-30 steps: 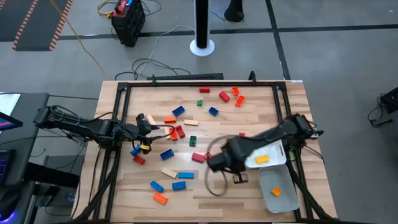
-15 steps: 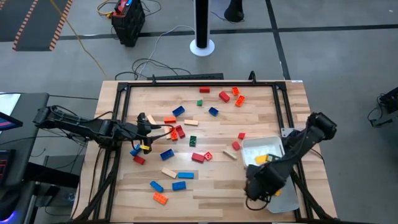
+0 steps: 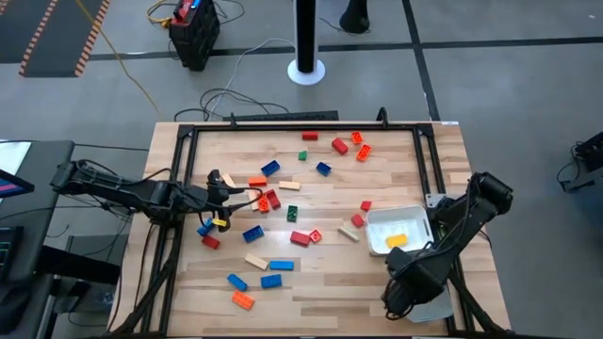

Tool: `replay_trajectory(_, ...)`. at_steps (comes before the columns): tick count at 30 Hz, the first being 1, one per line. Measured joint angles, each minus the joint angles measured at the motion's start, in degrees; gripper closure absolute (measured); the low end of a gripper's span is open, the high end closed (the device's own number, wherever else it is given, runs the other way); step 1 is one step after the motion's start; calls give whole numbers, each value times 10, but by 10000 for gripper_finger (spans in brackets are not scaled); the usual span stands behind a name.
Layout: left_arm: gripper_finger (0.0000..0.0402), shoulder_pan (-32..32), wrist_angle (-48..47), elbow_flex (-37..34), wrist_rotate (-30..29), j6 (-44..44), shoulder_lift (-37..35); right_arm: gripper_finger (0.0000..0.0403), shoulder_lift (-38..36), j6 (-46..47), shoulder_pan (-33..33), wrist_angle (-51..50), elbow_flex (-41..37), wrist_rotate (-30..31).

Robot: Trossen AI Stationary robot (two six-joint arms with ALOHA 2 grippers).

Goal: Sort blocks by size
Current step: Put the wooden block into the white bin

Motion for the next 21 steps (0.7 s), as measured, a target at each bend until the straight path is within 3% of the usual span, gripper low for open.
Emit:
replay_trajectory(2,213,0,0,0,0,0,0,136,0,-19,-20,-2,20,18)
replay_trajectory(5,213,0,0,0,-1,6,0,134,0,-76,-56,4,47,96)
replay_trajectory(12,213,0,-2,0,-1,10,0,134,8,-281,-170,100,57,248)
replay_trajectory(16,213,0,-2,0,-1,2,0,134,19,-399,-233,182,49,265)
replay_trajectory(21,213,0,-1,0,-3,-1,0,133,54,-488,-300,204,47,248)
